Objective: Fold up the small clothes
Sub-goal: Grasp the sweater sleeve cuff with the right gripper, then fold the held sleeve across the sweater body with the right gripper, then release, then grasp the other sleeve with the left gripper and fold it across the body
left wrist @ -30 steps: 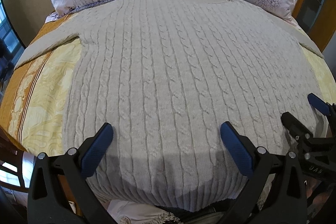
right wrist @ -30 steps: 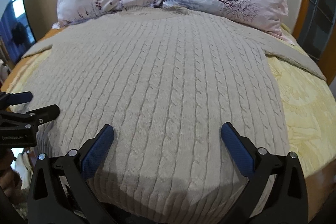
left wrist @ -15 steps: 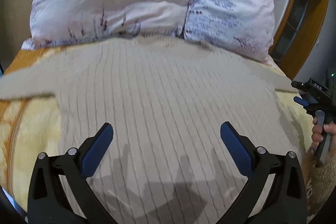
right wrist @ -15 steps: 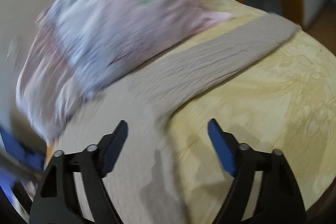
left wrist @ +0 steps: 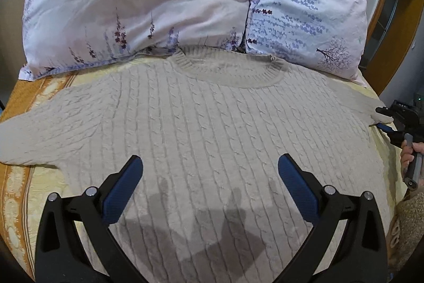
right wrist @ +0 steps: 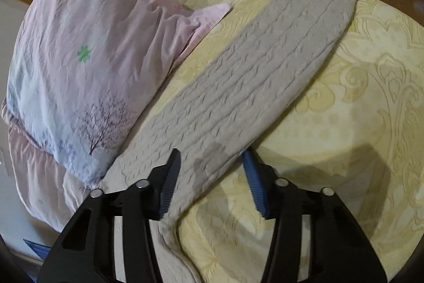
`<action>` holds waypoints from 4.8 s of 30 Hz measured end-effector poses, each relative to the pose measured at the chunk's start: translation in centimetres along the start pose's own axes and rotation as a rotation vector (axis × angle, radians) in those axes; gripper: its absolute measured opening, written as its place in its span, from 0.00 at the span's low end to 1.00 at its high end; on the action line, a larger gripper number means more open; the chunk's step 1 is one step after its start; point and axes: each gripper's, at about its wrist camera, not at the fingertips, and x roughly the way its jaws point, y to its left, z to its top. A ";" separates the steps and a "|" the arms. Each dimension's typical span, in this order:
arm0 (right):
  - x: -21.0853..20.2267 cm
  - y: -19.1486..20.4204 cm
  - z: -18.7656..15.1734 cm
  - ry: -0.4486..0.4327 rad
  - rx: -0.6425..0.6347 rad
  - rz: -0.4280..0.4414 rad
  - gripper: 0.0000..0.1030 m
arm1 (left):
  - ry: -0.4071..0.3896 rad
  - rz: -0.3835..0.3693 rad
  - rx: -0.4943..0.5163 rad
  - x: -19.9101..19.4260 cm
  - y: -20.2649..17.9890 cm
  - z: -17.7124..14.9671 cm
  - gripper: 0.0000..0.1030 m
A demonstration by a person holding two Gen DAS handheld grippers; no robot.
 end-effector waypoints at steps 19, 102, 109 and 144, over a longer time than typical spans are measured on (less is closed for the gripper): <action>-1.1 -1.2 3.3 -0.216 -0.038 -0.127 0.11 | -0.021 -0.076 -0.048 1.6 0.9 1.4 0.98; 3.1 6.7 -8.0 0.049 -0.025 0.213 0.09 | 0.061 -0.396 -0.582 7.3 9.6 2.9 0.08; 3.1 5.8 -9.0 0.029 -0.069 0.126 0.08 | 0.067 -0.277 -0.513 7.1 9.5 2.7 0.08; 1.3 11.4 -16.2 0.084 -0.530 0.137 0.66 | -0.242 -0.073 -1.236 -6.3 38.1 -9.6 0.31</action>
